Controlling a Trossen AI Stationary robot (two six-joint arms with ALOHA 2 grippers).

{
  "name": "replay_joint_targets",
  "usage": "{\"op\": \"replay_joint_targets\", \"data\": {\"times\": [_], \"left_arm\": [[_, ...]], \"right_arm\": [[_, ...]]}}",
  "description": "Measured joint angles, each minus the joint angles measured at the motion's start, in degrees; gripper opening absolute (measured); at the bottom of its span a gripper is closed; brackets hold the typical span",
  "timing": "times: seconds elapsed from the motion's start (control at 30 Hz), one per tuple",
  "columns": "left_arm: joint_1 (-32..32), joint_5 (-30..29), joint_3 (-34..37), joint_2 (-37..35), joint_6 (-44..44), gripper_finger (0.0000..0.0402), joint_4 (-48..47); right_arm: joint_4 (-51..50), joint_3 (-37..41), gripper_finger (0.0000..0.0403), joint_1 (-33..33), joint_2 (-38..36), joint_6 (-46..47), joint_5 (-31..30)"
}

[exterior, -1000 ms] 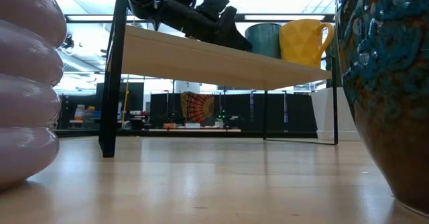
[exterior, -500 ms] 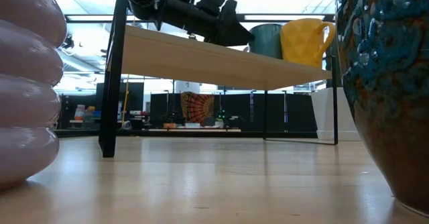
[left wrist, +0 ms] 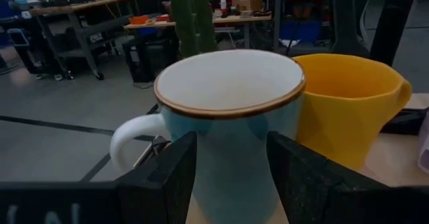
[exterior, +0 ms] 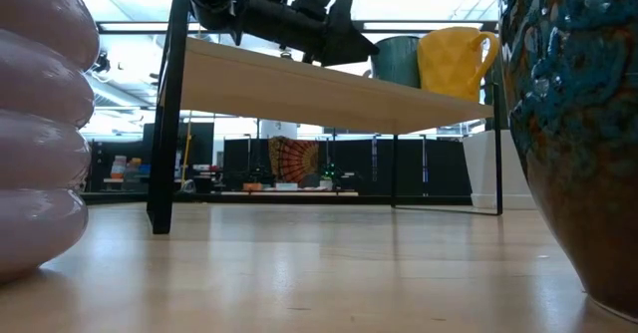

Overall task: Place coffee mugs
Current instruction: Put the blue mug on the shelf, then put the purple mug on the shelf

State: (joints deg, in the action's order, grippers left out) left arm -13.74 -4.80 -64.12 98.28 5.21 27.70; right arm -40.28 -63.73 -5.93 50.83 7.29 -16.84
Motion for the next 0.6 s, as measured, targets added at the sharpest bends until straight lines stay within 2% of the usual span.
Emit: {"op": "replay_joint_targets", "data": {"times": [0.17, 0.37, 0.6], "left_arm": [[0.02, 0.0, 0.0, -1.93, 0.2, 0.0187, -3.23], [0.61, -0.06, -0.02, -7.69, 1.95, 0.0186, -10.04], [1.74, -0.77, -0.04, -13.52, 3.71, 0.016, -16.45]], "right_arm": [[-0.33, 0.01, 0.0236, 0.0, 0.17, 0.39, 0.06], [-0.44, 0.01, 0.0236, 0.0, 0.15, 0.43, 0.24], [-0.44, 0.01, 0.0236, 0.0, 0.15, 0.94, 0.2]]}}
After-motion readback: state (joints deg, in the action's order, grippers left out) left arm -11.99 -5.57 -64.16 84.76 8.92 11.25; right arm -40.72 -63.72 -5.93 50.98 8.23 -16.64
